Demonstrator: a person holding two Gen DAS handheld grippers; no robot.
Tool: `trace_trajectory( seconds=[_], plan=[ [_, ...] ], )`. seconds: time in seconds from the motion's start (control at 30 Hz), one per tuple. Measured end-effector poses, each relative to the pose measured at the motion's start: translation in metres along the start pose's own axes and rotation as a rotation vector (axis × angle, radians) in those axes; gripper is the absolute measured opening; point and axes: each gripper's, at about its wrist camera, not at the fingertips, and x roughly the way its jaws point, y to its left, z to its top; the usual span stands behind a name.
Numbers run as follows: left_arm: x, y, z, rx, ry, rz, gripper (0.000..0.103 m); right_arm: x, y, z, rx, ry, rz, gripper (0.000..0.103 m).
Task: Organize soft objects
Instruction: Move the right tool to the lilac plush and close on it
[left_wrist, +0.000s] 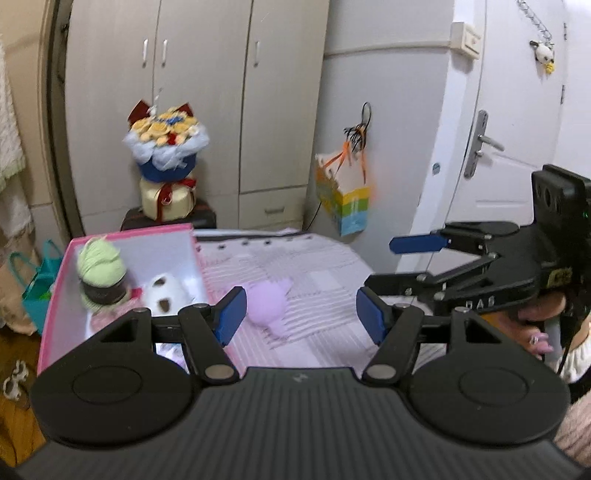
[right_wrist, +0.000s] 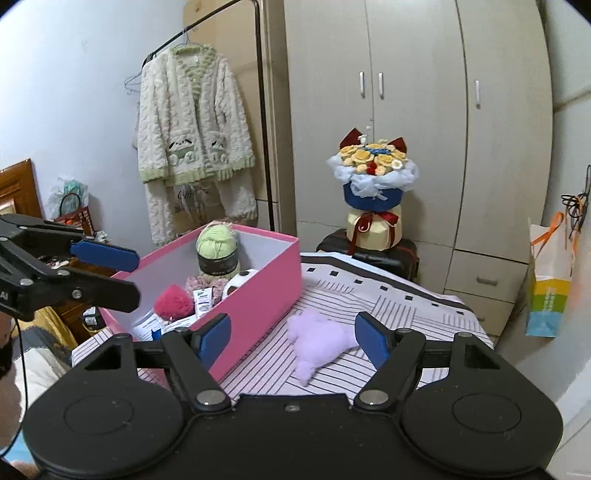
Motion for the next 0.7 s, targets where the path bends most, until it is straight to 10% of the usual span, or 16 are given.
trace_trajectory(
  seconds=[0.7],
  plan=[
    [0.146,-0.047,-0.038,-0.072,0.054,0.169,0.065,0.087,-0.080,-0.003,0.062,0.125,0.117,0.076]
  ],
)
